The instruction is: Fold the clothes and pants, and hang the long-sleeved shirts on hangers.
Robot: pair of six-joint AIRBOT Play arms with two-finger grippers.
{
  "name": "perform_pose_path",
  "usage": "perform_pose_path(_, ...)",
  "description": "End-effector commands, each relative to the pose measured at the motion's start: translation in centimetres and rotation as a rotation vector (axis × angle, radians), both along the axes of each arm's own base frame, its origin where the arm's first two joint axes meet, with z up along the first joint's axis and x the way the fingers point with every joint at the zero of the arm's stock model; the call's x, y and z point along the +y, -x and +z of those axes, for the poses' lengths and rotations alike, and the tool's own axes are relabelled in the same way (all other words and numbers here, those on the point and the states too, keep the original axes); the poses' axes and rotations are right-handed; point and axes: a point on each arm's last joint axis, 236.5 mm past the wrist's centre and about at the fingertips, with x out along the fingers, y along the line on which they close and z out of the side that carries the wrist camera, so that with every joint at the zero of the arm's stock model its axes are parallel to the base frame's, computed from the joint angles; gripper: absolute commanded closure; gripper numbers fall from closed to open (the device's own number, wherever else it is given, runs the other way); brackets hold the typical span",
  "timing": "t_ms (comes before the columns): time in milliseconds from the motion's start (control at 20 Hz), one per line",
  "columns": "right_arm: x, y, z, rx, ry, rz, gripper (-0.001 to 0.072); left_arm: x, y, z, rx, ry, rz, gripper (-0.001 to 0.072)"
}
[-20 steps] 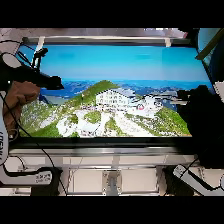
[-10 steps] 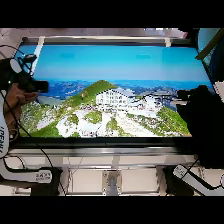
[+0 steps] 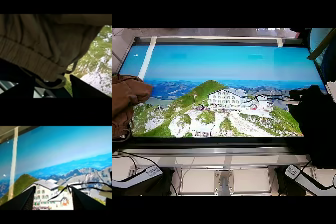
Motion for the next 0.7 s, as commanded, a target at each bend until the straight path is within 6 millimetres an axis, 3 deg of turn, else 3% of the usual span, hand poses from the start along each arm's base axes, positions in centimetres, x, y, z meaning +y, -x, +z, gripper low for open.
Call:
perform_pose_path(0,1.8,-0.4,0.0,-0.003,0.000,0.054,0.0204,1.9,5.6,-1.9,-0.249,0.156,0.309,0.0241)
perform_pose_path(150,3.4,-1.7,0.2,-0.025,-0.004,0.091,0.0203,2.9,6.7,-3.7,-0.373,0.240,0.393,0.0214)
perform_pose_path(300,5.2,-3.1,0.0,-0.035,-0.018,0.139,0.0204,3.5,6.2,-6.3,-0.384,0.299,0.431,0.0136)
perform_pose_path(500,8.9,-4.3,-0.2,-0.046,-0.031,0.226,0.0204,4.4,5.8,-10.7,-0.352,0.346,0.470,0.0136)
perform_pose_path(650,10.8,-5.5,1.3,-0.120,-0.035,0.240,0.0204,5.7,3.2,-12.1,-0.460,0.368,0.498,0.0138)
